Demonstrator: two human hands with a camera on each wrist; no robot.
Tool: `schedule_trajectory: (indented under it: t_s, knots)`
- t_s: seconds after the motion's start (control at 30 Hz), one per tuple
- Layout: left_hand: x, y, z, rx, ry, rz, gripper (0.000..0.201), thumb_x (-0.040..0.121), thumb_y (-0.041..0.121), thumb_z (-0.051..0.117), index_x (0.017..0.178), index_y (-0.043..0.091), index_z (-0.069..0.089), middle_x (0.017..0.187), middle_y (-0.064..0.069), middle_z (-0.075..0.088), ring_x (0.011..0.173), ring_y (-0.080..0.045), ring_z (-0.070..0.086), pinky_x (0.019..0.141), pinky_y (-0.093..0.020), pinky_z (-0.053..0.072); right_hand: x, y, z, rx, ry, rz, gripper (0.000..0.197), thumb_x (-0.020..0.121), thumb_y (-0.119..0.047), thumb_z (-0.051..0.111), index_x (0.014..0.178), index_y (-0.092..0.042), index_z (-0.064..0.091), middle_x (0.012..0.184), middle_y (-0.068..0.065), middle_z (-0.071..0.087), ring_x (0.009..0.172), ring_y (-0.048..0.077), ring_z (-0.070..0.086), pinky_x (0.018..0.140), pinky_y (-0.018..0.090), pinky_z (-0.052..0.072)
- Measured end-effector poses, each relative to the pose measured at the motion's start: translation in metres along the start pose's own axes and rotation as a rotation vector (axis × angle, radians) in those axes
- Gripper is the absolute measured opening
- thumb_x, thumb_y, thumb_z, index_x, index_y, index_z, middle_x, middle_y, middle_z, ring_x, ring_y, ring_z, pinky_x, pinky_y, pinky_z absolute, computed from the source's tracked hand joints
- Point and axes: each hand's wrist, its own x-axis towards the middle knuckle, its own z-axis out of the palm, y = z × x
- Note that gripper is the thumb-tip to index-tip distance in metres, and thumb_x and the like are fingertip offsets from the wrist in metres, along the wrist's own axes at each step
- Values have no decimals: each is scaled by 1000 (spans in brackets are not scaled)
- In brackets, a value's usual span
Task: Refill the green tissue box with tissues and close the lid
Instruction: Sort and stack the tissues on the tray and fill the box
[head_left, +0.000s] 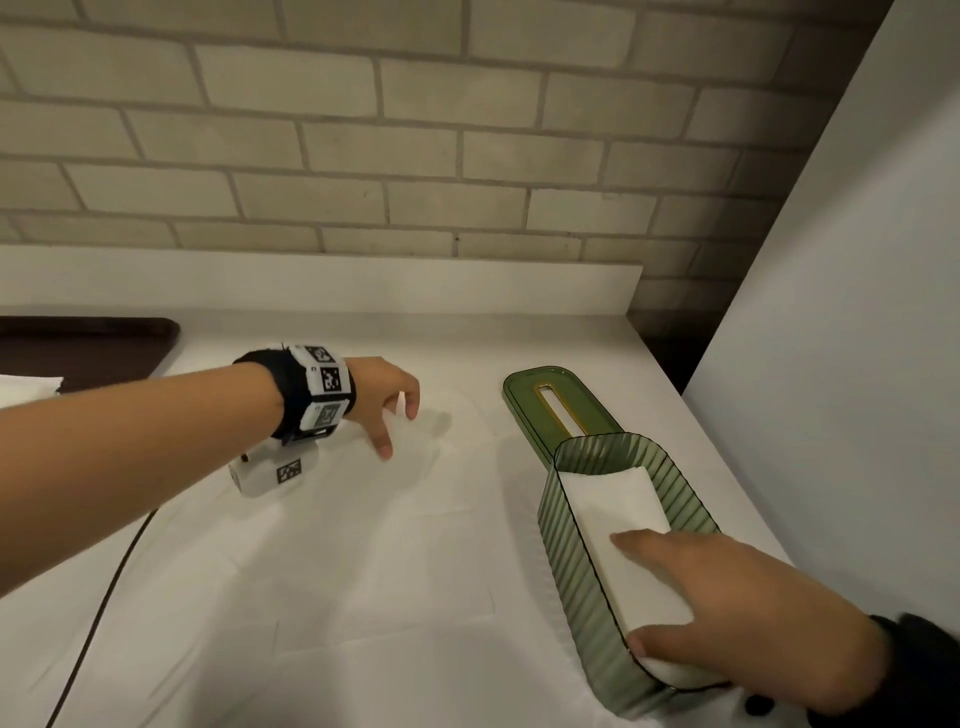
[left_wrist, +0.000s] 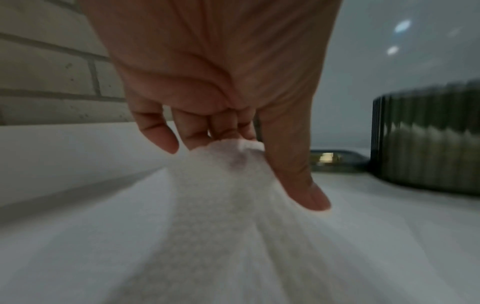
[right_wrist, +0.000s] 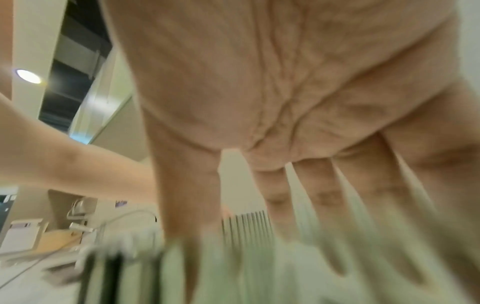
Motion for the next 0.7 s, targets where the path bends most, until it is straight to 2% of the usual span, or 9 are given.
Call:
schedule_trajectory:
  t_s: [0.1, 0.2, 0.27, 0.33, 0.43, 0.5, 0.57, 0.6, 0.7]
  knots:
    - [-7, -4, -20, -22, 70, 49, 43, 70, 39, 79, 106, 18, 66, 87, 7, 59, 87, -16, 55, 67, -18, 39, -13, -9, -10, 98, 95, 5, 68, 77, -69, 52, 135, -59, 18, 134, -28, 41, 120, -5, 42, 100, 17, 37]
    - [-23, -7, -40, -131, 197, 68, 29, 76, 38, 73, 94, 15, 70, 76, 6, 58, 78, -15, 53, 63, -14, 37, -25, -26, -26, 409, 155, -76, 68, 45, -86, 51, 111, -72, 38, 110, -35, 57, 97, -11, 57, 80, 8, 47]
    - [-36, -8, -50, -227, 291, 79, 21, 80, 38, 70, 89, 19, 66, 75, 7, 58, 76, -16, 52, 66, -16, 39, -28, -36, -30, 664, 165, -197, 63, 41, -77, 60, 102, -66, 49, 101, -31, 63, 83, -6, 64, 70, 11, 51]
    - [-48, -10, -55, -378, 371, 109, 17, 83, 37, 67, 85, 20, 62, 79, 4, 65, 78, -18, 58, 74, -26, 45, -24, -48, -30, 827, 127, -291, 53, 45, -65, 67, 97, -56, 60, 96, -21, 68, 78, 0, 66, 74, 20, 55]
    - [-65, -9, -57, -700, 455, 127, 26, 85, 37, 64, 99, 16, 64, 100, -3, 71, 92, -19, 67, 91, -36, 50, -6, -65, -21, 815, 275, -323, 47, 54, -59, 67, 100, -54, 59, 102, -24, 64, 87, 1, 65, 77, 26, 56]
    - [-76, -4, -55, -891, 494, 158, 35, 81, 43, 64, 104, 17, 66, 104, -1, 72, 96, -20, 68, 92, -37, 51, 10, -74, -15, 671, 420, -319, 54, 63, -64, 65, 114, -55, 50, 116, -33, 52, 108, -8, 54, 86, 19, 50]
    - [-86, 3, -50, -1076, 524, 210, 36, 77, 41, 62, 103, 17, 68, 101, 1, 73, 91, -17, 69, 84, -30, 53, 24, -82, -10, 498, 573, -340, 62, 72, -61, 63, 127, -52, 36, 132, -38, 32, 128, -14, 31, 103, 11, 34]
    - [-91, 6, -46, -1169, 531, 233, 30, 78, 37, 64, 100, 17, 69, 97, 2, 73, 86, -13, 69, 77, -25, 54, 31, -86, -8, 459, 646, -346, 68, 75, -59, 64, 132, -50, 29, 139, -33, 25, 134, -13, 20, 107, 7, 23]
    - [-103, 10, -34, -1369, 528, 271, 14, 87, 29, 61, 95, 21, 68, 87, 6, 73, 74, -6, 68, 60, -17, 53, 44, -100, -10, 575, 771, -300, 74, 73, -58, 65, 135, -53, 24, 150, -20, 17, 140, -9, 5, 104, -3, 8]
